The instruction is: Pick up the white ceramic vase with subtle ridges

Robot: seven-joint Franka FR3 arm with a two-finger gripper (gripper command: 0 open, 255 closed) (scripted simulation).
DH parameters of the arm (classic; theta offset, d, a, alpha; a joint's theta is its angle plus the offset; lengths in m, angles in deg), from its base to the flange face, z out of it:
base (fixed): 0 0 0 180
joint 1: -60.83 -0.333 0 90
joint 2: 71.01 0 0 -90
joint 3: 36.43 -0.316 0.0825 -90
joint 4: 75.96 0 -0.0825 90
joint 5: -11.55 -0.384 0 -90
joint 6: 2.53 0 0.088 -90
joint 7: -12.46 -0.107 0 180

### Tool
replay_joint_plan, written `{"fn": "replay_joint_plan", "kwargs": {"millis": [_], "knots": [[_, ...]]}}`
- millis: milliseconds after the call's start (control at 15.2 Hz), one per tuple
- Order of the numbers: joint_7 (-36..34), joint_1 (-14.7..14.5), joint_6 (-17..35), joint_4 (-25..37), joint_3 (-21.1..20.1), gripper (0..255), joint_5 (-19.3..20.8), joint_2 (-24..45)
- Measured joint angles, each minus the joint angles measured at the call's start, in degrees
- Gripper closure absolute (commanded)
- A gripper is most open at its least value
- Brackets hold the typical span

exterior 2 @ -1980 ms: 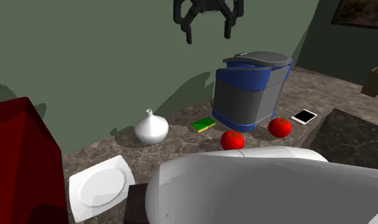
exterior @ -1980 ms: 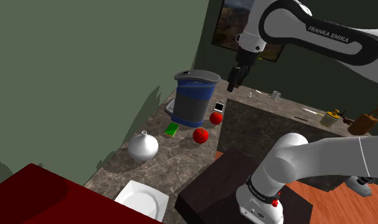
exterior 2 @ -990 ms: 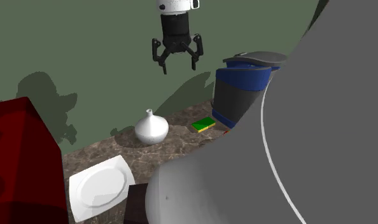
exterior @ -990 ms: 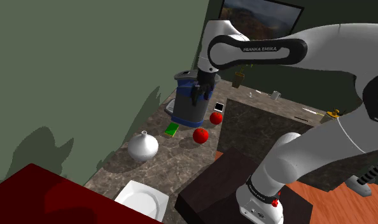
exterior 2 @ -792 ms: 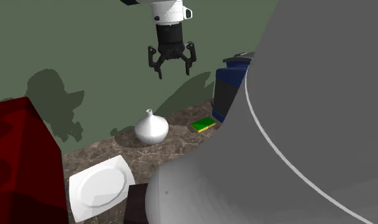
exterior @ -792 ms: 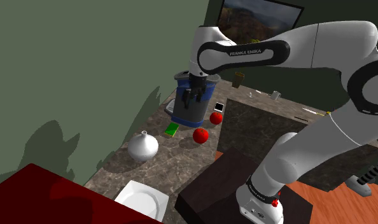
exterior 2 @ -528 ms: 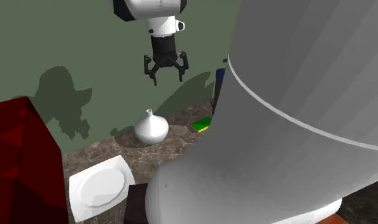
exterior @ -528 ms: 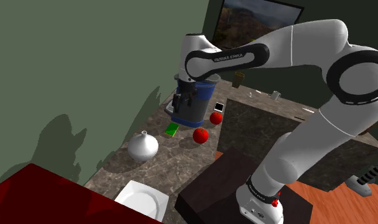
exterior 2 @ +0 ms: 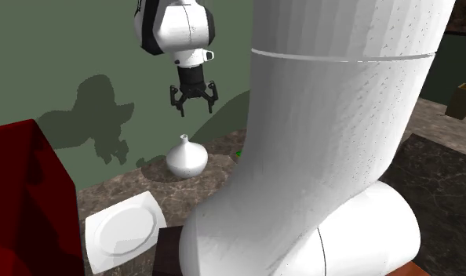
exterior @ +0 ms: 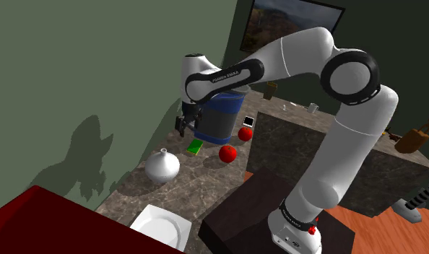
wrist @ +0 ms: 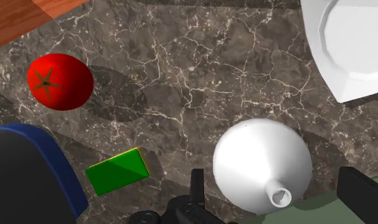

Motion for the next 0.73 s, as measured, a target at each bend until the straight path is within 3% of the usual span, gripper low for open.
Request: {"fn": "replay_joint_plan", "kwargs": {"millis": [396,726], "knots": [[-3.3,-2.1,2.4,8.3,-0.4,0,2.0,12.1],[-5.1,-4.2,2.1,20.2,0.1,0,3.6,24.7]]}}
